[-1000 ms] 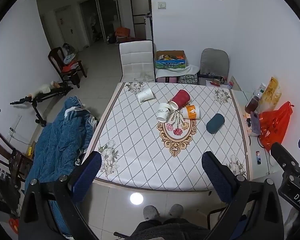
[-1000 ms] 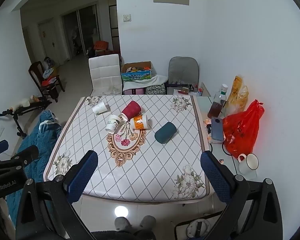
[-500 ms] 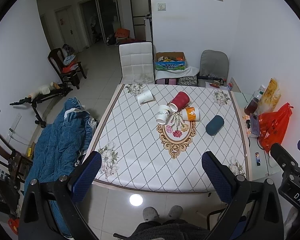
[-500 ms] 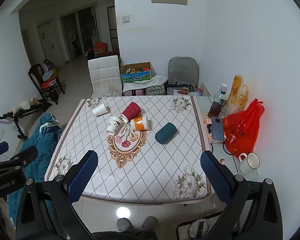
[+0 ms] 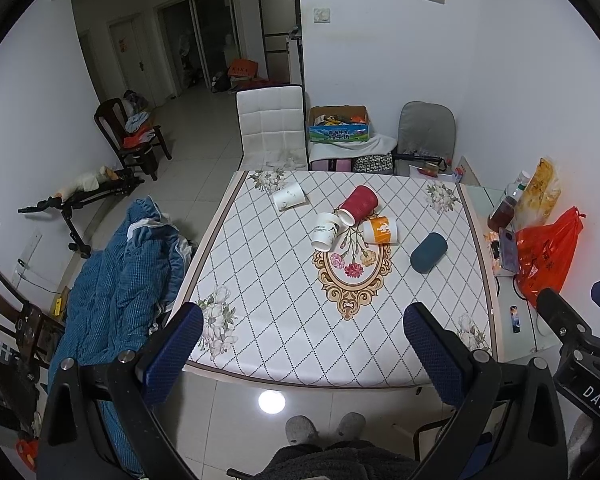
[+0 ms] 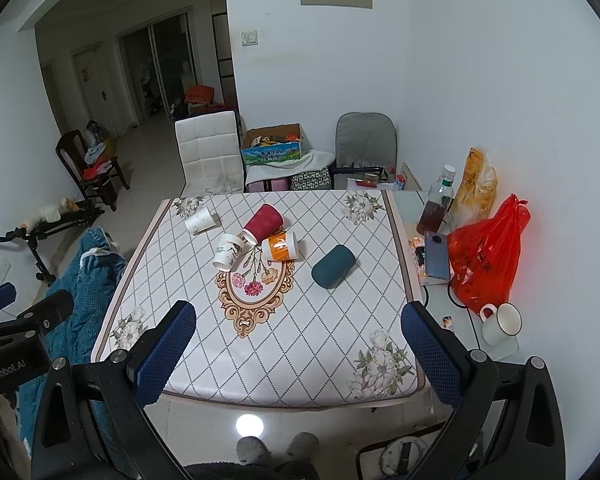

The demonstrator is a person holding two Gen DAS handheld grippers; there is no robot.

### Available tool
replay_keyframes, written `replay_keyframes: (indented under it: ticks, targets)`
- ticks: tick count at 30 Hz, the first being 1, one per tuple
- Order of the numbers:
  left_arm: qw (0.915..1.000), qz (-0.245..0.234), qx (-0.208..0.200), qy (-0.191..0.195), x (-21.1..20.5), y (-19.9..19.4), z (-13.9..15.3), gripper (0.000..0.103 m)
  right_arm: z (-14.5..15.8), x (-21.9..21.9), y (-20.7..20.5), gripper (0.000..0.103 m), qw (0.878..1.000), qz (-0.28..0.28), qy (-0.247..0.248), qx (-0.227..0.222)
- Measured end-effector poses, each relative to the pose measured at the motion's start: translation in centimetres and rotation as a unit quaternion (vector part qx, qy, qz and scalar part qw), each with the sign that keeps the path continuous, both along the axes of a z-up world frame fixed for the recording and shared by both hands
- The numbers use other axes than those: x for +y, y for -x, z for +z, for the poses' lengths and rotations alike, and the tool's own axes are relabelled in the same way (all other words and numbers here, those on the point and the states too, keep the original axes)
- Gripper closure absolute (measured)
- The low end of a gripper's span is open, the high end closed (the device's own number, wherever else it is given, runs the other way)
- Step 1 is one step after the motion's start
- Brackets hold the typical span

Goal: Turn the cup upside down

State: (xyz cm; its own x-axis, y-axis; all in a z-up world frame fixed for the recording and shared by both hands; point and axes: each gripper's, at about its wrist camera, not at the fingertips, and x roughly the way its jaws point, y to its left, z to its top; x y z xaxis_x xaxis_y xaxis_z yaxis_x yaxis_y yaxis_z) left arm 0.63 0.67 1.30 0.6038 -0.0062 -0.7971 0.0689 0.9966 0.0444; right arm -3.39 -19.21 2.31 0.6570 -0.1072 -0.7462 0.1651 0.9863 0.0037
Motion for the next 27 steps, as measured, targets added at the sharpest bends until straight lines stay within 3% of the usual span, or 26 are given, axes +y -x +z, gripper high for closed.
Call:
replay_keyframes:
  ticks: [27]
  targets:
    - [1.0000, -0.002, -0.001, 0.002, -0.7, -0.9, 0.3, 0.000, 0.0, 0.0, 0.0, 0.000, 1.000, -0.001, -0.002, 0.000]
